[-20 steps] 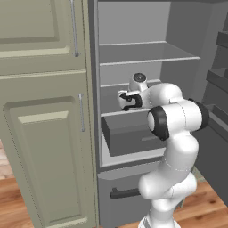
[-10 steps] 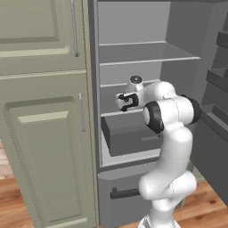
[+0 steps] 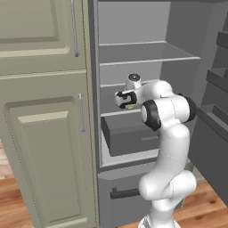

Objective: Gather the corn and carrot from the fridge and place them on a tray on the dining counter. Then gather the chicken drumstick and steak from the fridge and place them on the other tray.

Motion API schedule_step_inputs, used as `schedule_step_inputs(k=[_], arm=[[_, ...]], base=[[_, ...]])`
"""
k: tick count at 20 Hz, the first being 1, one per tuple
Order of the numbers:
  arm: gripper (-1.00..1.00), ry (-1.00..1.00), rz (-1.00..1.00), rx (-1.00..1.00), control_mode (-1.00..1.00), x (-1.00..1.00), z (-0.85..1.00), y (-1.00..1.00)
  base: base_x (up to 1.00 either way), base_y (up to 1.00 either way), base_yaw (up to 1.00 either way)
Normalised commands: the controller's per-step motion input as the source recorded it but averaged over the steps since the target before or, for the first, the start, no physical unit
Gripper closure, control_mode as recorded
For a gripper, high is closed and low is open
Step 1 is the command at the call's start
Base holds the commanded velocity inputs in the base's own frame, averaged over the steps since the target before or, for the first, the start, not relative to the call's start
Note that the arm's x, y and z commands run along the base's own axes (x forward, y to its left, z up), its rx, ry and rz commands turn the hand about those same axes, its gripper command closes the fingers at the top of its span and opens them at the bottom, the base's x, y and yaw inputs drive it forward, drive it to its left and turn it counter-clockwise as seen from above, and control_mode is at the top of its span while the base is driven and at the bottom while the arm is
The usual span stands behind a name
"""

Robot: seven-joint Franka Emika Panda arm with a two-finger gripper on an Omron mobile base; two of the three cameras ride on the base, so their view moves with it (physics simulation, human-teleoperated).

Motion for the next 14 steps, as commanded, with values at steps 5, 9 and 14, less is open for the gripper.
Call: schedule_step_inputs(k=[5, 9, 14], arm=[[1.00, 0.07, 0.00, 0.03, -1.00, 0.00, -0.12, 0.00], [1.00, 0.04, 0.00, 0.04, -1.00, 0.00, -0.10, 0.00], [1.00, 0.00, 0.04, 0.00, -1.00, 0.00, -0.01, 0.06]], base=[[0.00, 0.00, 0.00], [0.00, 0.00, 0.00], [0.00, 0.00, 0.00]])
